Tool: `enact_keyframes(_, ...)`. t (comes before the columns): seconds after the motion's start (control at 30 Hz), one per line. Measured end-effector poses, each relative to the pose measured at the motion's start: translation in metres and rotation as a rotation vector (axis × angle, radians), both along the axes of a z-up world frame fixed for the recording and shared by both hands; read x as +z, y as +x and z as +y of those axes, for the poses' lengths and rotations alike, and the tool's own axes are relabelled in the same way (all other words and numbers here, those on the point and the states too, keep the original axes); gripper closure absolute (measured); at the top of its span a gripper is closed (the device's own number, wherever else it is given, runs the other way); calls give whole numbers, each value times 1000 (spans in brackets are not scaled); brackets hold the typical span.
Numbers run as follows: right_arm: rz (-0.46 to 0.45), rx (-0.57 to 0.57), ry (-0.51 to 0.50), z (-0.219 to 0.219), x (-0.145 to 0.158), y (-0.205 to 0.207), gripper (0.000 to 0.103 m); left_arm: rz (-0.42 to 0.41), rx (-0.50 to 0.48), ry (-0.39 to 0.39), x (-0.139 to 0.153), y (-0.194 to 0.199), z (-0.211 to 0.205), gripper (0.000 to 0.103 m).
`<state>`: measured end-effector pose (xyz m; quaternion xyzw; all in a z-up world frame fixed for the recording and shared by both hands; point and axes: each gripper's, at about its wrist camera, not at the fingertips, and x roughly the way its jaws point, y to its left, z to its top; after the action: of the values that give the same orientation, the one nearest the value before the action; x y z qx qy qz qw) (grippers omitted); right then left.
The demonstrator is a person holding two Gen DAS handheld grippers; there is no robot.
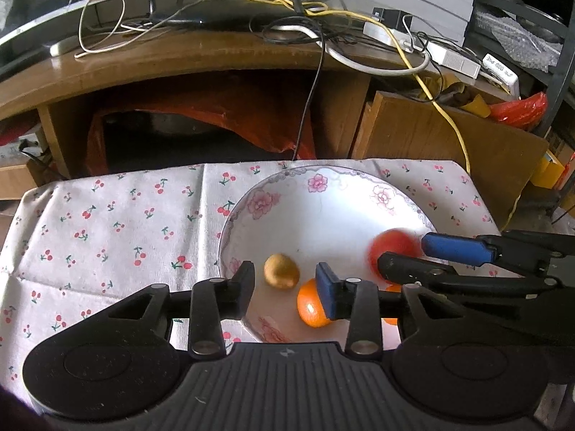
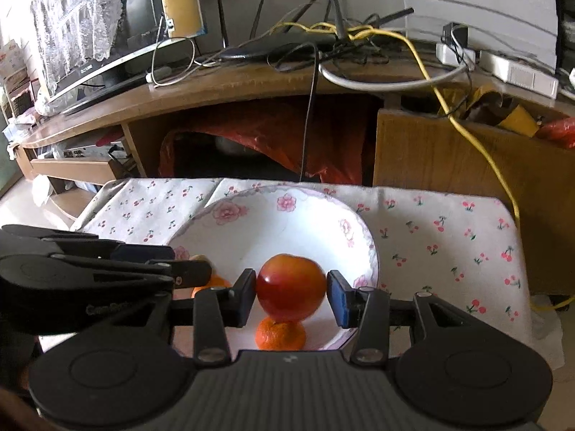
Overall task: Organize fruits
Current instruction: 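Open the left tool over the bowl while the right tool drops the tomato in, then move both open tools back toward the remaining fruits on the cloth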
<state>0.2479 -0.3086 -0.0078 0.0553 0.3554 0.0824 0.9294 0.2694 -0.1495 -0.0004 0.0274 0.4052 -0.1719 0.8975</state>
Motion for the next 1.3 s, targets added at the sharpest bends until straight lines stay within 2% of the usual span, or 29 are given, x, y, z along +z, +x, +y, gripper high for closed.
enact_keyframes(0.47,-61,-34,-3,-3,26,-17,42,-80,-21,22,23,-21,-2,52)
enact_keyframes(0.67,-54,-33,-14,-1,36,-34,42,-99,-34,34,32,-40,2,47)
enact_keyframes(1.1,-47,-33,-4,14,53,-90,42,-96,-57,29,48,-91,15,47)
enact_keyframes(1.3,-37,-31,9,18,53,-109,42,-81,-59,35,46,-105,21,47)
